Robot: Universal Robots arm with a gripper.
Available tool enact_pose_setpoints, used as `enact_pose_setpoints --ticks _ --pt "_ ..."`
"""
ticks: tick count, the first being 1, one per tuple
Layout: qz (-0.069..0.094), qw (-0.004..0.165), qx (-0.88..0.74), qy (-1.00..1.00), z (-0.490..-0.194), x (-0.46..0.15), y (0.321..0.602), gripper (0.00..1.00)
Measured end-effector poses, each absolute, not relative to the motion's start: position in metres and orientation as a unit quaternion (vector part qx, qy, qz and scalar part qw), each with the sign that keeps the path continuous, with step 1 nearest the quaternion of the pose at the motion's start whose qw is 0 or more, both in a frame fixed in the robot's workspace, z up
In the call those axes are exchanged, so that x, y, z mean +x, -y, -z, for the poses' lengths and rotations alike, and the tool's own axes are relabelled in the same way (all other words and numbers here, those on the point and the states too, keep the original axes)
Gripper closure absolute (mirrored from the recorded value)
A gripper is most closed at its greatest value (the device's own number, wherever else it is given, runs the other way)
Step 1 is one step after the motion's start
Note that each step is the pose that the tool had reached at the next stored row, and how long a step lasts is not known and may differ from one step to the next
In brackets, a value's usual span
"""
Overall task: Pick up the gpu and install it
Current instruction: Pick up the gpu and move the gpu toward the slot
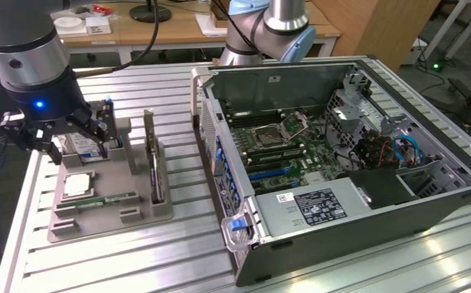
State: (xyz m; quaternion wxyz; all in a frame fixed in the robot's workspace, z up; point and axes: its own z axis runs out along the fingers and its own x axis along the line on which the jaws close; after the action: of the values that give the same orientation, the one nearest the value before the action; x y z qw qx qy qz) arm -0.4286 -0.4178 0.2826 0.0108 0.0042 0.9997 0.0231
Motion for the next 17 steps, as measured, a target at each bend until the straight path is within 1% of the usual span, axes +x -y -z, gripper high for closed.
enact_pose_setpoints --ticks 17 --pt "-0.023 0.011 0.006 -1.000 -0.283 -0.415 0.419 0.24"
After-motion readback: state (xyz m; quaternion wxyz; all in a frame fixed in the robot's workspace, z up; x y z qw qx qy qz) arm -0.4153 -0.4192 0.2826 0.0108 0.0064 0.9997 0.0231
